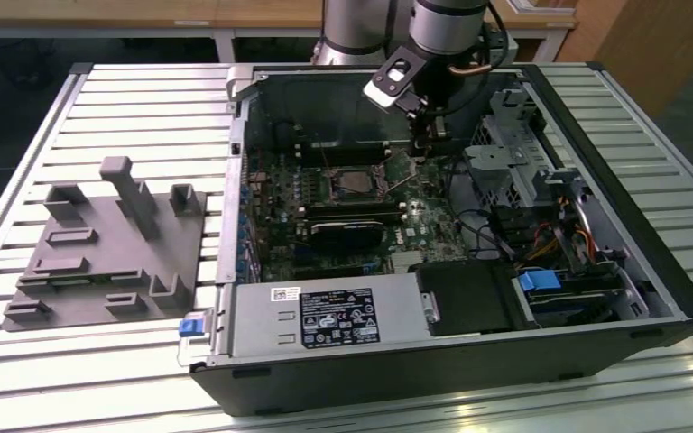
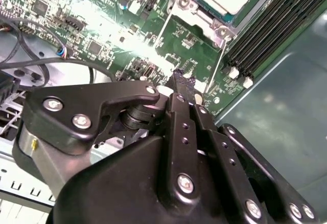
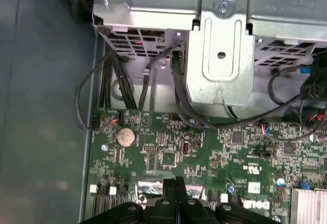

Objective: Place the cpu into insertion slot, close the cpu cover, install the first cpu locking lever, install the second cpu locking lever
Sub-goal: 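Close the cpu cover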

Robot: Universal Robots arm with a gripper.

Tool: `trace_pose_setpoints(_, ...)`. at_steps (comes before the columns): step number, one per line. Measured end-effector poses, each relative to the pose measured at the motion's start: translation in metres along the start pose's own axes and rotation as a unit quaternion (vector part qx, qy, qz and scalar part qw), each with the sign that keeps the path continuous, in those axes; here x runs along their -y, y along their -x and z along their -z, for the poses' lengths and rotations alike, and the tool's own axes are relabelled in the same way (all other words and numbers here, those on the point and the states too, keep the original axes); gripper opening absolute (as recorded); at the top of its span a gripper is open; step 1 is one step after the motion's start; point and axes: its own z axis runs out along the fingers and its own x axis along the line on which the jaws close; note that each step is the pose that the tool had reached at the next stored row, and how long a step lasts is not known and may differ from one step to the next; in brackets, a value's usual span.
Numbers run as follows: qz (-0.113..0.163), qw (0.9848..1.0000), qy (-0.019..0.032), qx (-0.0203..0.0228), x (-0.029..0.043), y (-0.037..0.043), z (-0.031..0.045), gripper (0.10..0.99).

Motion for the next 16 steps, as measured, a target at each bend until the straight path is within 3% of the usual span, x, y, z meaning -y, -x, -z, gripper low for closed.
trace_pose_setpoints(9, -0.009, 1.0, 0.0002, 0.0003, -0.0123, -0.003, -0.0043, 0.106)
trace_pose_setpoints(16, -0.019, 0.9998, 0.0005, 0.0007, -0.0153, -0.0038, -0.0079, 0.106)
